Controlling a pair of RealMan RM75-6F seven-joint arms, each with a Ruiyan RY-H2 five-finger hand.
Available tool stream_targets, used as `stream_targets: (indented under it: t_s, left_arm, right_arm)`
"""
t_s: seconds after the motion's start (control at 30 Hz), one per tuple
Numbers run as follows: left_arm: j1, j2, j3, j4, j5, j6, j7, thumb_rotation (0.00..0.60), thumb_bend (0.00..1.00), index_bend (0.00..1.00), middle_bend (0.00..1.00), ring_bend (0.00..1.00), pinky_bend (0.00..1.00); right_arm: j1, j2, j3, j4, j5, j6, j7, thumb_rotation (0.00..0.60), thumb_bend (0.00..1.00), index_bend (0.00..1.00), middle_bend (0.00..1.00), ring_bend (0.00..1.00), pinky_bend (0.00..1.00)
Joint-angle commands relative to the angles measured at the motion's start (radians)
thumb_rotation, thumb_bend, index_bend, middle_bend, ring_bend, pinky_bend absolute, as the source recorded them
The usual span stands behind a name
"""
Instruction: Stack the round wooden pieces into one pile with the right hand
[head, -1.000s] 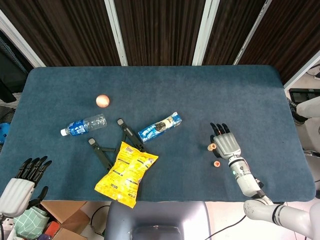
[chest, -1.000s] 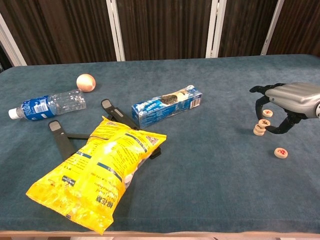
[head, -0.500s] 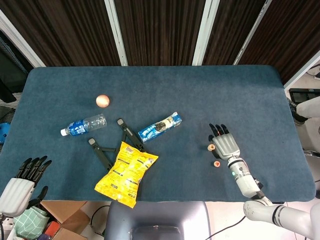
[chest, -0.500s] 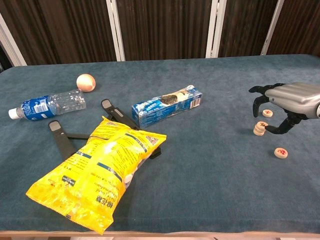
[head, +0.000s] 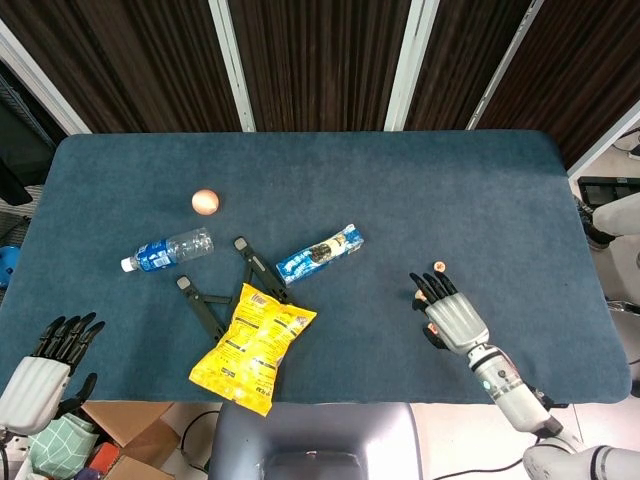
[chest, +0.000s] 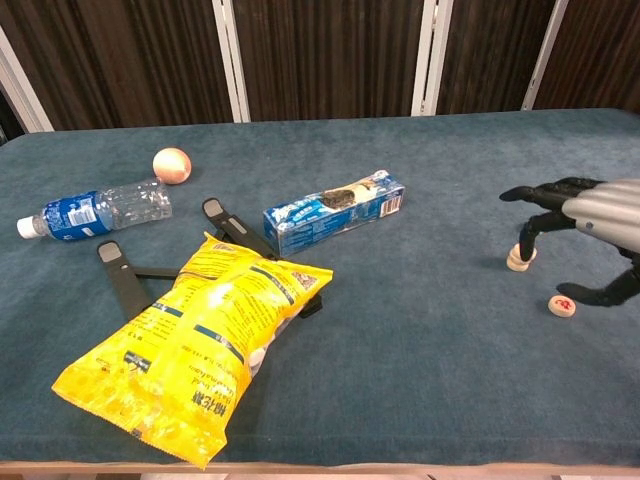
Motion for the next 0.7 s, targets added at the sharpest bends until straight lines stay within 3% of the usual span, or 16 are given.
stream_targets:
  t_s: [0.03,0.37,0.7]
  left_arm:
    - [0.001,0.001,0.001,0.0,0.002,0.003,-0.003,0.6,0.48,0.0,0.0,0.0,0.03]
    - [0.002,0.005,0.001,0.002,0.005,0.009,-0.015,0.6,0.48,0.0,0.0,0.0,0.03]
    - [0.003,0.006,0.002,0.002,0.004,0.009,-0.016,0.6,0.48,0.0,0.0,0.0,0.03]
  right_arm:
    - [-0.018,-0.004,-0.022,0.011,-0.015,-0.002,-0.025,0.6,0.5,0.5,0.05,0.0,0.0]
    - [-0.022,-0.079,0.018,0.127,0.045,-0.034,-0.1,0.6,0.5,0.52,0.04,0.0,0.0]
    - [-0.026,-0.117,0.027,0.191,0.059,-0.058,-0.093,0.6,0.5,0.54,0.05,0.0,0.0]
